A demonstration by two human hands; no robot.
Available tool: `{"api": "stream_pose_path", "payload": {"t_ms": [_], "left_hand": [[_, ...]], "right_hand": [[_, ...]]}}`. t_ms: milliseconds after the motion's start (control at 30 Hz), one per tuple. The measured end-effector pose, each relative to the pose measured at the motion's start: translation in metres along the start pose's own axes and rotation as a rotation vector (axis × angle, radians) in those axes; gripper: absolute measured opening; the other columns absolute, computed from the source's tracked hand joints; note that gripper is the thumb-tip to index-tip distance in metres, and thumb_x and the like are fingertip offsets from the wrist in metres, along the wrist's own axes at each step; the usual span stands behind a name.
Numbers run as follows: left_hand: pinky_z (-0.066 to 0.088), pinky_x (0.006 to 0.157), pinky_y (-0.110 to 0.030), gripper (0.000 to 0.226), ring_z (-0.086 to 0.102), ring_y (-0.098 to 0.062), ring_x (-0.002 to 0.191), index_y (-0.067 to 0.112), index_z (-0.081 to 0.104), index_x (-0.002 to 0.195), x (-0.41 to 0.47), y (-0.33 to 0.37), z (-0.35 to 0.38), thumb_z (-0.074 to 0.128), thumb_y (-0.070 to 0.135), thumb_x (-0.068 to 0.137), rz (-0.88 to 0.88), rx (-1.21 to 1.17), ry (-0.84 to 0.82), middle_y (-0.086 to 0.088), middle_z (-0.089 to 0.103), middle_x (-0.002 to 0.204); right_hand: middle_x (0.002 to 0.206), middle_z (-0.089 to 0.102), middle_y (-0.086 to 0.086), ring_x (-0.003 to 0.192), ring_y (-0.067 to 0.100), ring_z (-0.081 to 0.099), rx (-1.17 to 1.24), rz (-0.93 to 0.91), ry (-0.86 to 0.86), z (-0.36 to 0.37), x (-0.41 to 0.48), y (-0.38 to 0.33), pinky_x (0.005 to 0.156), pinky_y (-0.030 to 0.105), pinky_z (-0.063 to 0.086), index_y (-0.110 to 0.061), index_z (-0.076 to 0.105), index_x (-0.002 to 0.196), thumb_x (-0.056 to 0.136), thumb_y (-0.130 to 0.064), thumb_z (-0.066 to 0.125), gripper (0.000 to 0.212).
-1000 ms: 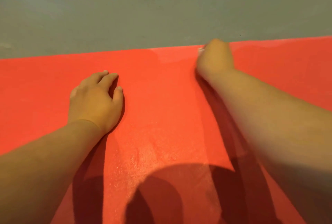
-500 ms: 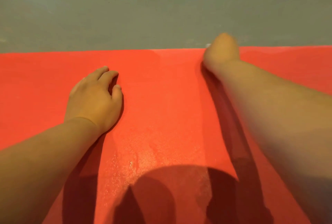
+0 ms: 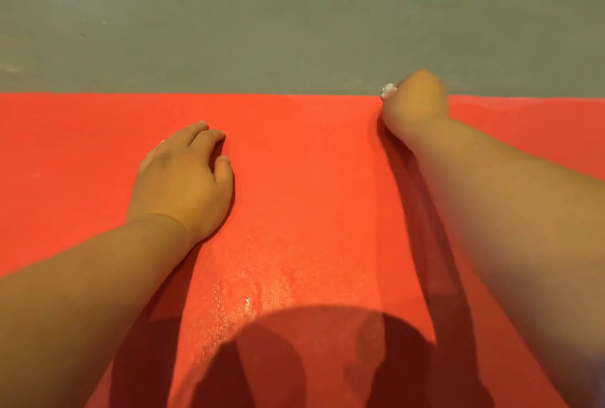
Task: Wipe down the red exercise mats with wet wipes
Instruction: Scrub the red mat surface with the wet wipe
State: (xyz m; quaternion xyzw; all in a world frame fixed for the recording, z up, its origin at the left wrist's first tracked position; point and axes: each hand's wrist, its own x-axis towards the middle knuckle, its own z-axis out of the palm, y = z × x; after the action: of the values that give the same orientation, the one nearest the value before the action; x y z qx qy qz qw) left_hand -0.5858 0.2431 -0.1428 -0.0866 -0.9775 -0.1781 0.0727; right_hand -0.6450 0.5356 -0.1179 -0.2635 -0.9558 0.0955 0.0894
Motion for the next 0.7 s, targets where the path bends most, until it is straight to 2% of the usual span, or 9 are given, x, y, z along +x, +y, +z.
{"api": "stream_pose_path", "payload": {"t_ms": [100, 167, 267, 367, 500, 567, 700], "left_hand": [[0.031, 0.110, -0.041, 0.039, 0.042, -0.028, 0.132, 0.014, 0.056, 0.130, 0.001, 0.001, -0.001, 0.050, 0.021, 0.092, -0.002, -0.004, 0.003, -0.009, 0.045, 0.144], [0.031, 0.110, -0.041, 0.039, 0.042, -0.029, 0.131, 0.013, 0.056, 0.129, 0.001, -0.001, -0.001, 0.050, 0.021, 0.091, -0.003, -0.003, 0.007, -0.009, 0.046, 0.144], [0.032, 0.109, -0.040, 0.038, 0.043, -0.029, 0.130, 0.013, 0.056, 0.128, 0.001, -0.001, 0.001, 0.050, 0.020, 0.091, 0.009, 0.002, 0.008, -0.010, 0.047, 0.142], [0.031, 0.110, -0.040, 0.038, 0.043, -0.028, 0.130, 0.013, 0.056, 0.128, 0.003, -0.003, 0.001, 0.050, 0.021, 0.091, 0.007, -0.007, 0.018, -0.009, 0.047, 0.142], [0.031, 0.110, -0.040, 0.037, 0.043, -0.028, 0.130, 0.013, 0.057, 0.127, 0.004, -0.003, 0.004, 0.050, 0.020, 0.091, 0.015, -0.013, 0.030, -0.010, 0.048, 0.141], [0.031, 0.109, -0.040, 0.036, 0.044, -0.029, 0.129, 0.012, 0.058, 0.126, 0.004, -0.001, 0.004, 0.050, 0.020, 0.091, 0.019, -0.010, 0.029, -0.010, 0.049, 0.140], [0.032, 0.108, -0.039, 0.049, 0.044, -0.029, 0.127, 0.012, 0.058, 0.125, 0.002, 0.000, -0.001, 0.038, 0.031, 0.084, 0.012, -0.012, 0.022, -0.010, 0.050, 0.139]], "right_hand": [[0.116, 0.064, 0.020, 0.111, 0.034, 0.059, 0.108, -0.171, -0.026, 0.017, -0.025, -0.057, 0.089, 0.038, 0.045, 0.000, 0.066, 0.108, 0.096, -0.015, 0.046, 0.028], [0.114, 0.067, 0.015, 0.110, 0.029, 0.060, 0.201, -0.371, -0.072, 0.032, -0.053, -0.100, 0.091, 0.035, 0.044, -0.006, 0.069, 0.109, 0.096, -0.017, 0.045, 0.029], [0.112, 0.068, 0.010, 0.107, 0.025, 0.060, 0.217, -0.589, -0.110, 0.039, -0.080, -0.122, 0.092, 0.031, 0.043, -0.012, 0.071, 0.108, 0.094, -0.018, 0.048, 0.027], [0.108, 0.067, 0.016, 0.102, 0.031, 0.061, 0.113, -0.461, -0.082, 0.026, -0.053, -0.091, 0.082, 0.033, 0.045, -0.010, 0.071, 0.106, 0.092, -0.019, 0.050, 0.026], [0.110, 0.063, 0.027, 0.103, 0.039, 0.059, -0.092, -0.146, -0.002, -0.006, -0.010, -0.007, 0.085, 0.041, 0.046, 0.003, 0.067, 0.105, 0.091, -0.008, 0.049, 0.026], [0.112, 0.062, 0.027, 0.106, 0.040, 0.058, -0.112, -0.149, 0.012, -0.005, -0.014, -0.006, 0.090, 0.043, 0.044, 0.005, 0.065, 0.107, 0.091, -0.003, 0.045, 0.027], [0.117, 0.063, 0.019, 0.110, 0.033, 0.058, 0.060, -0.320, -0.008, 0.018, -0.052, -0.079, 0.093, 0.038, 0.042, 0.000, 0.065, 0.111, 0.094, -0.006, 0.041, 0.030]]}}
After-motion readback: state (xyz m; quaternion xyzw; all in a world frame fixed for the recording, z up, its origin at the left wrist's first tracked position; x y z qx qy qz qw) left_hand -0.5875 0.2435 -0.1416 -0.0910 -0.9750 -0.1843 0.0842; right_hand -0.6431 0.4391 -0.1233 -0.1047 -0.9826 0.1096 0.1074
